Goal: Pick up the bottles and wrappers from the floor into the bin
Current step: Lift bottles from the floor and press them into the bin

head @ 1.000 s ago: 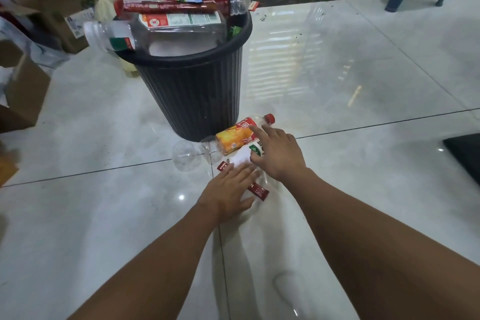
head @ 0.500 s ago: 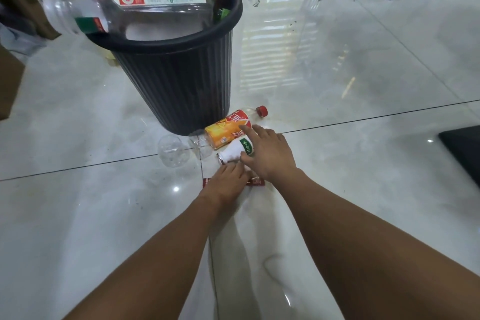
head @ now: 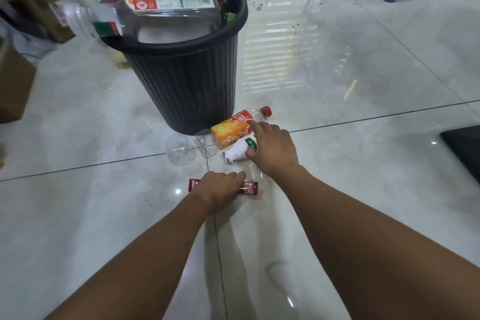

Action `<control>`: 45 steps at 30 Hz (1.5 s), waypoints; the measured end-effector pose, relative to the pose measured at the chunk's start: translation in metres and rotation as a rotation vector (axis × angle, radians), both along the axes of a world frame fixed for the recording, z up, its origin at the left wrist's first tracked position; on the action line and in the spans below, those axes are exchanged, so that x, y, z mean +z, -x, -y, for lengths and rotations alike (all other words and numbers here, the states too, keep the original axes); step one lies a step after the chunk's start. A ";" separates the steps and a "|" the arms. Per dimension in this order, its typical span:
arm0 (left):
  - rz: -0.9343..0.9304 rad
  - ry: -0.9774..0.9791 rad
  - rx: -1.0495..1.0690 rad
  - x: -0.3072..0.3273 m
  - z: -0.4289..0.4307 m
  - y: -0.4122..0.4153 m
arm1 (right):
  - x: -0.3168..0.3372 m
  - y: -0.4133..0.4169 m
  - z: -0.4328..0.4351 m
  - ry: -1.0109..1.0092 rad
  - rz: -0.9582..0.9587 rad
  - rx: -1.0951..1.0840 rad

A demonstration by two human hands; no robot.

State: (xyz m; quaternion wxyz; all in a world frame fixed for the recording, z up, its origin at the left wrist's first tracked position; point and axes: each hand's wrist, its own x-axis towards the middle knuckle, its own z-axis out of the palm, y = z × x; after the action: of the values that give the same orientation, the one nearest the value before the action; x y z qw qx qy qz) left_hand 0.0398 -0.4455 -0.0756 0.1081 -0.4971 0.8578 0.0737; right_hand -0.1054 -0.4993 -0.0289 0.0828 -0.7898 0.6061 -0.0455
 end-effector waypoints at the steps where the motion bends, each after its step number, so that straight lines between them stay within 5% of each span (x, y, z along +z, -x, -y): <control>1: 0.004 0.013 0.005 0.004 0.000 -0.004 | 0.001 0.000 0.000 0.011 -0.010 0.003; 14: -0.061 0.210 0.119 0.086 0.032 -0.050 | 0.018 -0.009 -0.003 -0.060 -0.166 0.148; 32: -0.080 0.233 0.136 0.049 0.042 -0.048 | -0.018 -0.012 0.008 -0.107 -0.445 0.257; 45: -0.073 0.281 0.155 0.051 0.046 -0.035 | -0.029 -0.025 -0.008 -0.159 -0.172 0.162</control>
State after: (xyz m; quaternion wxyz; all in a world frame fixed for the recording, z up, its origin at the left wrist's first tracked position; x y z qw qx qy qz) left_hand 0.0749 -0.4919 -0.0247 0.0003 -0.5691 0.8220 -0.0209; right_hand -0.0799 -0.4914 -0.0579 0.0964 -0.8282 0.5467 0.0774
